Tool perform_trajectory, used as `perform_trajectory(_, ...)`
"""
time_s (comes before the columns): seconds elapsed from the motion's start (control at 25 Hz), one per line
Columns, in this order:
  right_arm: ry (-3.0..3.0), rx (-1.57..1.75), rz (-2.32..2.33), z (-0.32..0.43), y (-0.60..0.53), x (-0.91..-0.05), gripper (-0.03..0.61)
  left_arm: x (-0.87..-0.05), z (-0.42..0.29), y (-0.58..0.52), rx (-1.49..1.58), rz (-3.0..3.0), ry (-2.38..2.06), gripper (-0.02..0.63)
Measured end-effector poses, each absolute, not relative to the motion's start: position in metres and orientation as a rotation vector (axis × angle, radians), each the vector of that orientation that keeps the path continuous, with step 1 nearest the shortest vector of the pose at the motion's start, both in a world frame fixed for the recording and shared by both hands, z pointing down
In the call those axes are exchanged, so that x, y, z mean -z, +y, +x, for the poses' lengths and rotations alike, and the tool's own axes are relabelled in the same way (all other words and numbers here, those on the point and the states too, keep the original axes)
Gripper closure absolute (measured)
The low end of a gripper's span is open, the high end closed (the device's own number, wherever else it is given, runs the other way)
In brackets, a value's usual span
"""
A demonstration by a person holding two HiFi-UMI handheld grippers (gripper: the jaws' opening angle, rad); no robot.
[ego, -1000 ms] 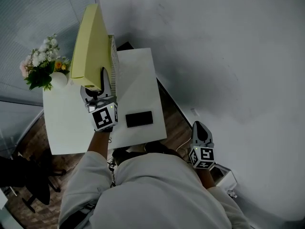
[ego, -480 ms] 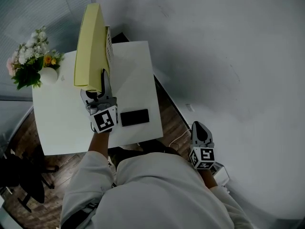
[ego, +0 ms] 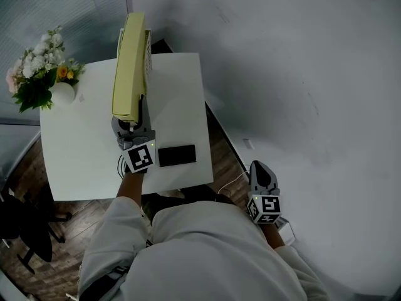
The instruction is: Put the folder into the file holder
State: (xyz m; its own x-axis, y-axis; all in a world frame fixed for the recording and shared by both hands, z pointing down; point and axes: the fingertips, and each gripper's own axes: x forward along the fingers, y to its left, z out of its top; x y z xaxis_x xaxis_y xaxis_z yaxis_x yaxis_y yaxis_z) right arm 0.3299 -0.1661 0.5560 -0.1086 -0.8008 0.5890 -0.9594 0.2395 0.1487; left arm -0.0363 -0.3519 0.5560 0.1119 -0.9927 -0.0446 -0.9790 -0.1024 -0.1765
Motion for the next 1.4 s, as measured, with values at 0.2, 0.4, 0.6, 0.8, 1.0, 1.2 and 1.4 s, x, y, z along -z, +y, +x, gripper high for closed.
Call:
perform_trajectory(0.2,-1.966,-0.369,1.592,0.323,-0.17,-0.557,0.565,-0.589,-0.039,-0.349,0.191,-2.263,2.055,0.425)
perform_trajectory(0.4,-1.971,-0.372,1.589,0.317,-0.171,-0.557,0.565,-0.603,-0.038,-0.347,0.257,-2.285,2.069,0.423)
perform_trajectory(0.6,-1.993,-0.369,1.585,0.307,-0.173,-0.554,0.565,-0.602,-0.036,-0.349,0.248,-2.292,2.052,0.413)
perform_trajectory(0.8,-2.018,-0.371,1.586,0.295,-0.175,-0.551,0.565,-0.602,-0.037,-0.346,0.309,-2.363,1.993,0.385)
perform_trajectory(1.0,-2.063,-0.369,1.584,0.277,-0.178,-0.548,0.565,-0.584,-0.04,-0.334,0.291,-2.432,1.897,0.35)
perform_trajectory(1.2,-2.122,-0.368,1.586,0.25,-0.183,-0.54,0.565,-0.56,-0.042,-0.315,0.299,-2.502,1.798,0.345)
perform_trajectory(1.4,-2.193,-0.353,1.595,0.219,-0.187,-0.529,0.565,-0.544,-0.052,-0.282,0.335,-2.572,1.703,0.344)
